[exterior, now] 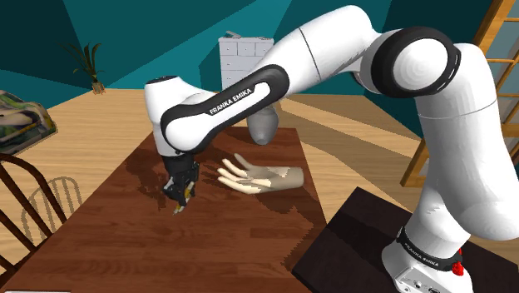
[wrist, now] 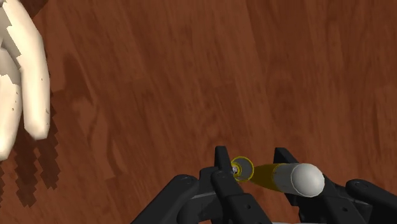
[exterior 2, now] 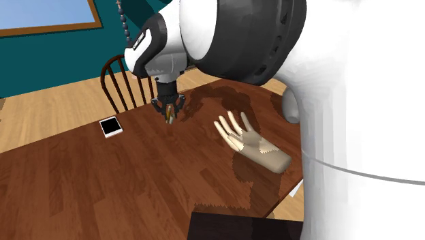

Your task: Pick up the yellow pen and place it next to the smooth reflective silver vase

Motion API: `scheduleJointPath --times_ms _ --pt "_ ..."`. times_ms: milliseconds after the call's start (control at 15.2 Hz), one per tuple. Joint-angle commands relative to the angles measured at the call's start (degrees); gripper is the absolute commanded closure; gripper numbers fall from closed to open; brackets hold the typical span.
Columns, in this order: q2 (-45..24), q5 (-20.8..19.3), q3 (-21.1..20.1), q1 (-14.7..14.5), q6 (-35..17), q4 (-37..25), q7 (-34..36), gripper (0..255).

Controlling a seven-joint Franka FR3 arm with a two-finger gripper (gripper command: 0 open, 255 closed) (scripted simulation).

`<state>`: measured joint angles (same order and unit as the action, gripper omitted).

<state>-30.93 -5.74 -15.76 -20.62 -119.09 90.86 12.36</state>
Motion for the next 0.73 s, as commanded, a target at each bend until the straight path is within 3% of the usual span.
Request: scheduleJointPath --times_ms 0,660 --pt "0.37 0.13 -0.09 -0.02 1.3 -0.93 -0.02 255" --pt "3.02 0.89 -0.54 0.11 7.68 -4.74 -0.27 255"
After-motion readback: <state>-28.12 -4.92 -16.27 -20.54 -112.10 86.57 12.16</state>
